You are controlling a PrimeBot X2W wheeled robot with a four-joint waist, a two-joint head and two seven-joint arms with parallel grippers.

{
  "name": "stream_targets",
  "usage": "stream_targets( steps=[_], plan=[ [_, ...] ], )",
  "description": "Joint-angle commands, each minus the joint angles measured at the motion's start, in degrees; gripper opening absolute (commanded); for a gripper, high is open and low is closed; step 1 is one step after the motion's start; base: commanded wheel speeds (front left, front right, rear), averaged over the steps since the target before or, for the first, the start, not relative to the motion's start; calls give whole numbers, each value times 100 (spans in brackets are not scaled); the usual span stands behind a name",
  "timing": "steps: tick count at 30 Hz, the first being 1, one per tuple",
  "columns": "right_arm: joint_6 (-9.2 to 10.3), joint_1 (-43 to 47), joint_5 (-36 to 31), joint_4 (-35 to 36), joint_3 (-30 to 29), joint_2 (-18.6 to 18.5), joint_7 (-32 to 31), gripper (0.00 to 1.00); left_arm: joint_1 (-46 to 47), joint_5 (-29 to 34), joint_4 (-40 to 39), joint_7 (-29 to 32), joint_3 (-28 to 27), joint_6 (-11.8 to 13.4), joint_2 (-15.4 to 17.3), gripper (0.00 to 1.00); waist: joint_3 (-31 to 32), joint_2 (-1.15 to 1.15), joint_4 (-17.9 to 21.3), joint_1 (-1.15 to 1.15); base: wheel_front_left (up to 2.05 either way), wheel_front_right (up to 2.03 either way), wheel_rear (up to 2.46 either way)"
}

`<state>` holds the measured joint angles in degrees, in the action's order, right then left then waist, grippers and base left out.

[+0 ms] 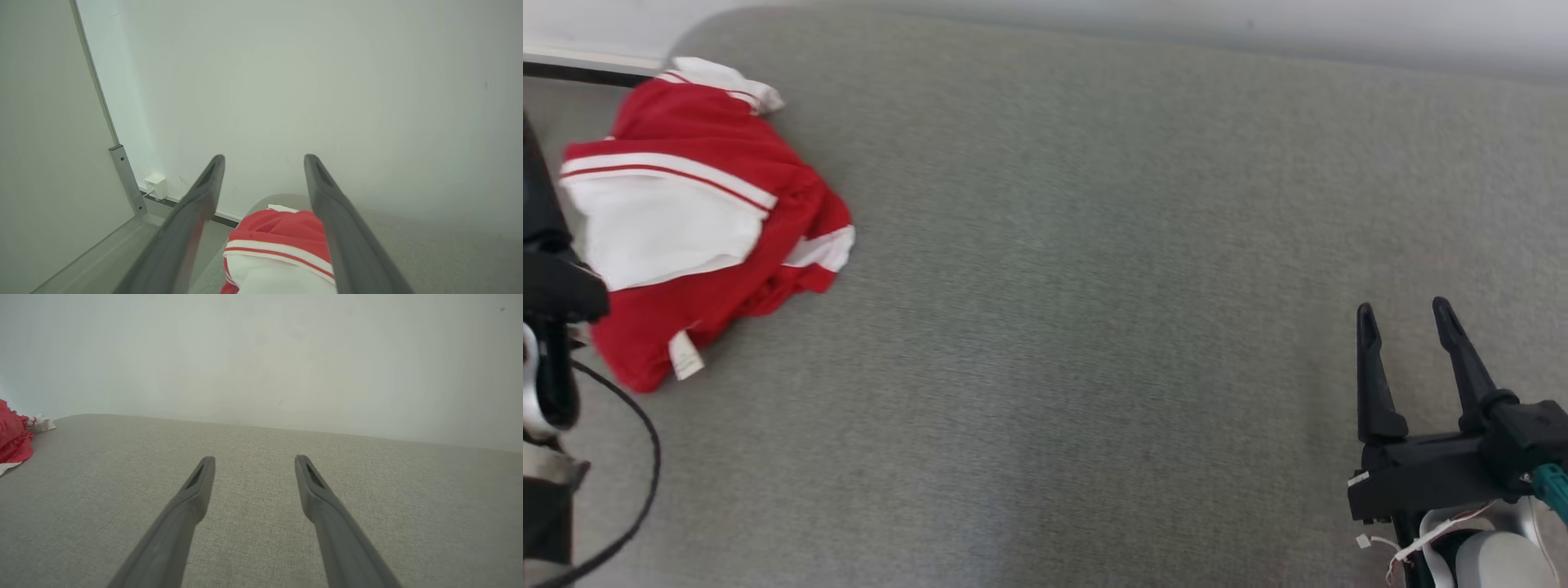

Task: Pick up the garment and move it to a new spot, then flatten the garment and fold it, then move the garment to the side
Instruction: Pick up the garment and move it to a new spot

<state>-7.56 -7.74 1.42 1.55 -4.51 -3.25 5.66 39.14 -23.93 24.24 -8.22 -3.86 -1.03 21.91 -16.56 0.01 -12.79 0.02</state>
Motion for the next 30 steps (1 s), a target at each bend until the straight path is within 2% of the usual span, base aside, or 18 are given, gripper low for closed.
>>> stream_targets(
  steps=[1, 7, 16, 19, 26, 27, 28, 30],
  plan=[
    [14, -81, -51, 41, 6, -22, 54, 100, 91, -24, 73, 23, -32, -19, 72, 100, -588, -1, 614, -2, 0, 0, 0],
    [14, -186, -17, 19, -98, 6, 184, 100, 674, -98, 798, 340, -24, -143, 361, 100, -872, -1, 927, -2, 0, 0, 0],
    [14, -316, -1, -133, -95, 30, 353, 100, 1143, -143, 1973, 1041, 189, -271, 556, 100, -990, -1, 1079, -2, 0, 0, 0],
    [14, -355, -2, -186, -82, 35, 377, 100, 1226, -184, 2341, 1323, 276, -339, 572, 100, -979, -1, 1101, -2, 0, 0, 0],
    [14, -371, 41, -308, -27, 37, 424, 100, 1269, -151, 3127, 2046, 484, -308, 575, 100, -874, -1, 1137, -2, 0, 0, 0],
    [14, -374, 52, -314, -12, 37, 421, 100, 1263, -106, 3204, 2078, 535, -315, 595, 36, -859, -1, 1143, -2, 0, 0, 0],
    [14, -376, 61, -321, 3, 39, 427, 100, 1274, -113, 3265, 2057, 549, -322, 586, 0, -834, -1, 1147, -2, 0, 0, 0],
    [14, -363, 54, -338, 11, 37, 443, 100, 1302, -88, 3349, 1979, 591, -332, 566, 0, -778, -1, 1140, -2, 0, 0, 0]
  ],
)
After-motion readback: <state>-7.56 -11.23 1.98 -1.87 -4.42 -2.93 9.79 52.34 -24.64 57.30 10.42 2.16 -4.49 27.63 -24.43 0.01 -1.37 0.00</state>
